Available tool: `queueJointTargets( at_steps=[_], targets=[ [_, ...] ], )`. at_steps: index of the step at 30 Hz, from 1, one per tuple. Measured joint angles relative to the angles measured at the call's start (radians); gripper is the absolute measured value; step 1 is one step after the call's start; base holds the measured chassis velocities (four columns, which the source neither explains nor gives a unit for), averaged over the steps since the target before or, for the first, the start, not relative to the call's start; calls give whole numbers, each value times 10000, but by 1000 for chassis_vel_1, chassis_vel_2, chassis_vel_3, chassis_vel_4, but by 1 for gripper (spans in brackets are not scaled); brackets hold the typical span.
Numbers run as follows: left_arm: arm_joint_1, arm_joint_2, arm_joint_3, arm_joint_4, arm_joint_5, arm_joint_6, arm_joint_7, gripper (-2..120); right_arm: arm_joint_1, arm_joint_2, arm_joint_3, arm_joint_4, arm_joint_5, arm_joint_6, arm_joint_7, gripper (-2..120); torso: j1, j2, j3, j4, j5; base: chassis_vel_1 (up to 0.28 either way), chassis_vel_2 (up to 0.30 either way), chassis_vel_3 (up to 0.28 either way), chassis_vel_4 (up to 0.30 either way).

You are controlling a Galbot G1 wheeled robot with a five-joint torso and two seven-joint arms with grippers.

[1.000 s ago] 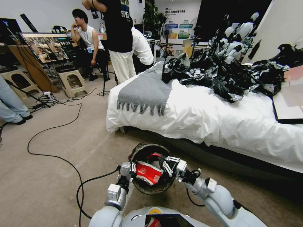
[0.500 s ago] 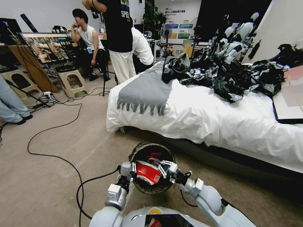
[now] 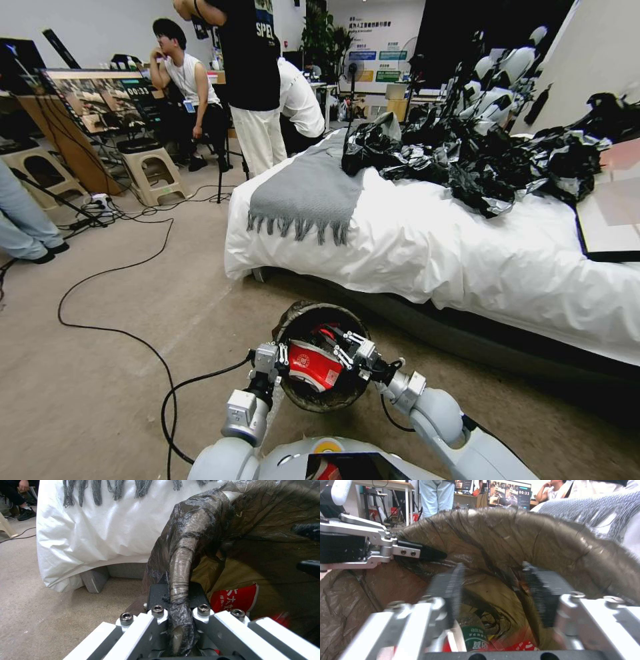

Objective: Pick up the trash bin, then pick up the garbage from the floor and place it into the trash bin.

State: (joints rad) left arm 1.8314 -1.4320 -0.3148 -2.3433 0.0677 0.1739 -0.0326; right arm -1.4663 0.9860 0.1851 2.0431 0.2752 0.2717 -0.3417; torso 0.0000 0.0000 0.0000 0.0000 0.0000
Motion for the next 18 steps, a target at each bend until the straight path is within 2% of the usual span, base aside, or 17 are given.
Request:
queueJointTargets(
  at_steps=[1, 2, 5, 6, 8, 10, 18],
  targets=[
    [-1, -5, 0, 1, 0, 0, 0, 1, -14, -1, 24, 20, -1, 2, 0, 67, 0, -1, 0, 0, 0, 0, 0, 0, 0],
    [-1, -5, 0, 1, 0, 0, 0, 1, -14, -1, 24, 20, -1, 2, 0, 67, 0, -1, 0, 0, 0, 0, 0, 0, 0],
    [-4, -19, 7, 5, 5, 0, 2, 1, -69, -5, 90, 59, -7, 22, 0, 82, 0, 0, 0, 0, 0, 0, 0, 0, 0],
    [-4, -19, 7, 5, 5, 0, 2, 1, -69, -5, 90, 59, -7, 22, 0, 82, 0, 0, 0, 0, 0, 0, 0, 0, 0],
    [-8, -21, 11, 7, 9, 0, 4, 1, -120, -7, 132, 80, -18, 42, 0, 91, 0, 0, 0, 0, 0, 0, 0, 0, 0],
    [-9, -21, 10, 8, 10, 0, 5, 1, -164, -9, 155, 129, -33, 56, -1, 96, 0, 0, 0, 0, 0, 0, 0, 0, 0],
    [-12, -8, -6, 82, 18, 0, 6, 1, -428, 24, 287, 1084, -247, 91, 192, 100, 0, 0, 0, 0, 0, 0, 0, 0, 0]
  ],
)
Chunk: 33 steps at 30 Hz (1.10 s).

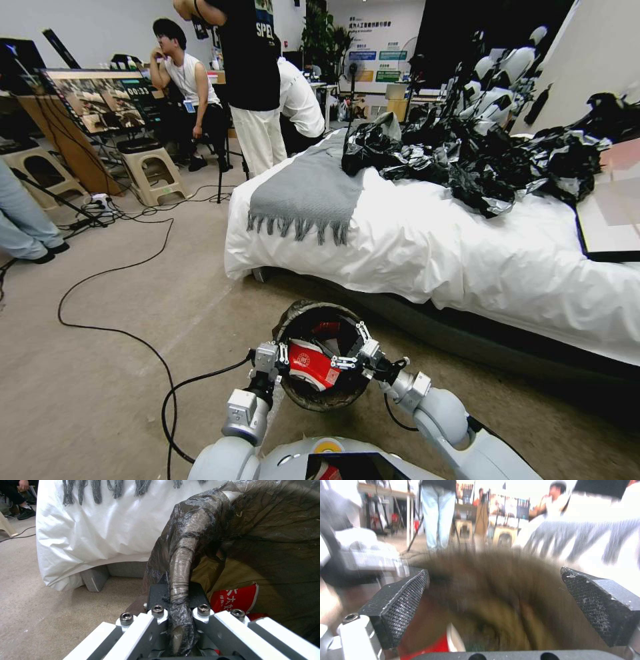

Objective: Pick up the trash bin, then pick up the garbage from the floor and place it into the trash bin.

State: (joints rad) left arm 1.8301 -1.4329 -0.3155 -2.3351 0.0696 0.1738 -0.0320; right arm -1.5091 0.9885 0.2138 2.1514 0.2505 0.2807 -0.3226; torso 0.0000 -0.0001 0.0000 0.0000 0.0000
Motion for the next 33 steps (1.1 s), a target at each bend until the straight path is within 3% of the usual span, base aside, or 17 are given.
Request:
queueJointTargets(
  at_steps=[7, 9, 11, 12, 15, 19, 27, 33],
  targets=[
    [-61, 33, -34, 120, -5, 1, 0, 1, -329, 454, 671, 1209, -285, -17, 1065, 100, 0, 0, 0, 1, -1, 0, 0, 0, 0],
    [-56, 28, -77, 142, -32, 1, -4, 1, -763, 1363, 1291, 1715, -792, -226, 1848, 100, 0, 0, 0, 1, 0, 0, 0, 0, 0],
    [-55, 26, -93, 139, -51, 1, -6, 1, -876, 1621, 1414, 1804, -907, -254, 2051, 100, 0, 0, 0, -2, 0, 0, 0, 0, 0],
    [-52, 24, -131, 106, -100, 3, -8, 1, -1150, 2243, 1685, 1961, -1157, -275, 2552, 100, 0, 0, -1, -2, -1, 0, 0, 0, 0],
    [-57, 55, -204, 48, -166, 7, -19, 1, -1729, 3137, 2311, 1966, -1551, -127, 2828, 100, 0, 1, 0, -1, -2, 0, 0, 0, 0],
    [-44, 64, -231, -5, -238, 15, -39, 1, -2118, 3770, 2872, 1599, -1926, 414, 3043, 100, 0, 0, 0, 1, 0, 0, 0, 0, 0],
    [-84, 123, -280, -63, -373, 53, -95, 1, -2557, 4152, 3589, 864, -2006, 1343, 3183, 100, -1, 0, 0, -1, 0, 0, 0, 0, 0],
    [-88, 83, -261, -101, -375, 69, -105, 1, -2587, 4229, 3541, 655, -1986, 1476, 3203, 100, 0, 1, 0, 0, 0, 0, 0, 0, 0]
  ],
)
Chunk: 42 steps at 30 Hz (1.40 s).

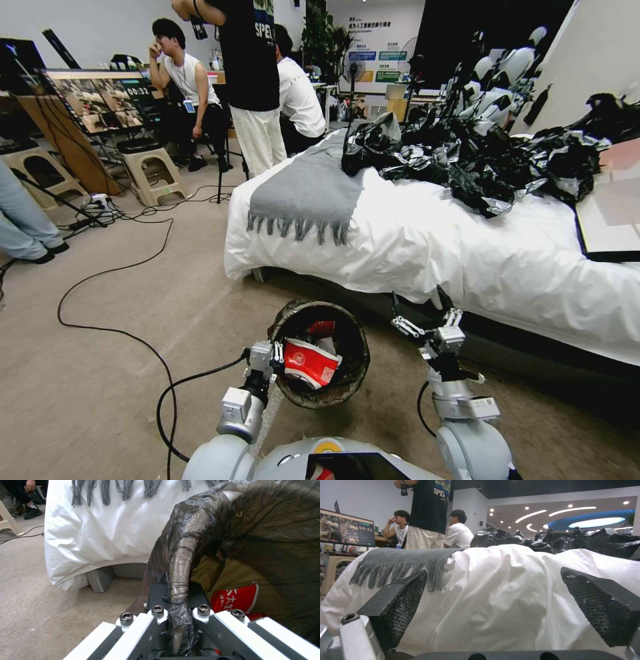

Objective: Pick up the trash bin, then pick up the garbage from the floor and place it into the trash bin.

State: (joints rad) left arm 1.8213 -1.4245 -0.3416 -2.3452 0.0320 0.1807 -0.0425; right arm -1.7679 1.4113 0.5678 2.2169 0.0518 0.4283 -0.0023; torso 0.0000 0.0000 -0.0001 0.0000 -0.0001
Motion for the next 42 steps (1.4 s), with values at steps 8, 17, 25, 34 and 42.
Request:
queueJointTargets(
  at_steps=[8, 17, 25, 34, 42],
  targets=[
    [13, -12, -29, -60, 0, 10, -3, 1, 50, 155, -236, -238, -53, 143, -11, 100, 0, 0, 0, 0, 1, 0, 0, 0, 0],
    [18, -26, -49, -114, 0, 47, 7, 1, 118, 169, -158, -377, -72, 290, -30, 100, 0, 0, 0, -1, 0, 0, 0, 0, 0],
    [34, -64, -11, -203, 9, 50, 13, 1, 178, 174, -82, -433, -70, 312, -47, 100, 0, 0, 0, -1, 0, 53, 53, 53, 48],
    [18, -69, -31, -216, 11, 53, -1, 1, 284, 197, -5, -527, -122, 467, -171, 100, 0, -1, 0, 0, 1, 94, 88, 97, 100],
    [34, -41, -43, -282, 6, 54, -2, 1, 320, 173, 0, -527, -175, 466, -170, 100, 0, 0, 0, 0, 0, 129, 116, 116, 124]
  ],
)
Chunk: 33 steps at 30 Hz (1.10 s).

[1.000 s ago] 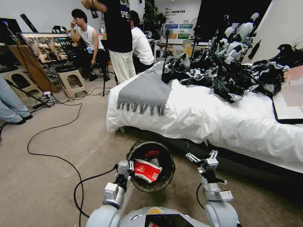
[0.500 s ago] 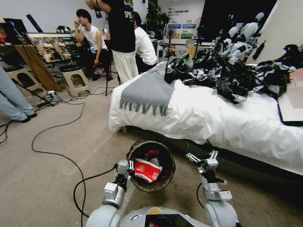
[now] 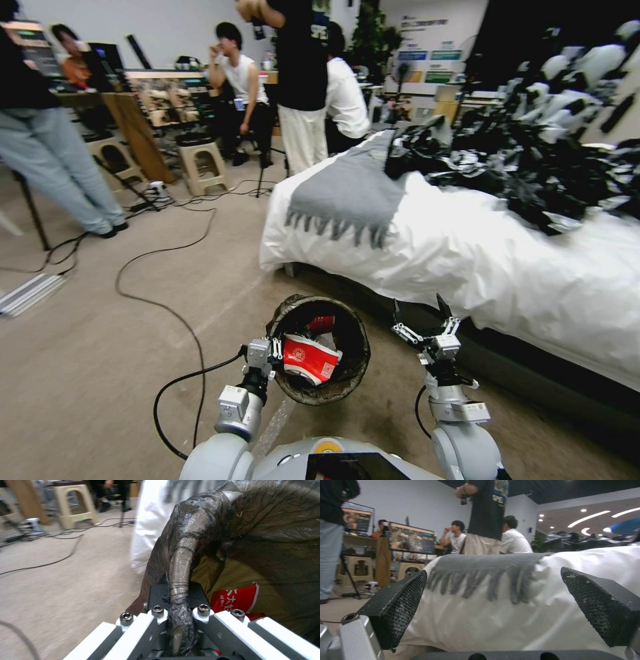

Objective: Pick up the trash bin, then pick up the garbage from the floor and place it into the trash bin.

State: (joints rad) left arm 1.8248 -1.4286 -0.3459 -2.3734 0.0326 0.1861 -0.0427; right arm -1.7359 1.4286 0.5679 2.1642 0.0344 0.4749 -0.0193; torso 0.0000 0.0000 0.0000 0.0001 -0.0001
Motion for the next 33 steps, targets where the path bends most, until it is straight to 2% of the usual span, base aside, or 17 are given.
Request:
queueJointTargets(
  at_steps=[33],
  targets=[
    [39, -4, -35, -145, -2, 18, 22, 1, 91, -12, -27, -127, -61, -19, -14, 100, 0, 0, 0, -1, 1, 120, 125, 127, 125]
  ],
)
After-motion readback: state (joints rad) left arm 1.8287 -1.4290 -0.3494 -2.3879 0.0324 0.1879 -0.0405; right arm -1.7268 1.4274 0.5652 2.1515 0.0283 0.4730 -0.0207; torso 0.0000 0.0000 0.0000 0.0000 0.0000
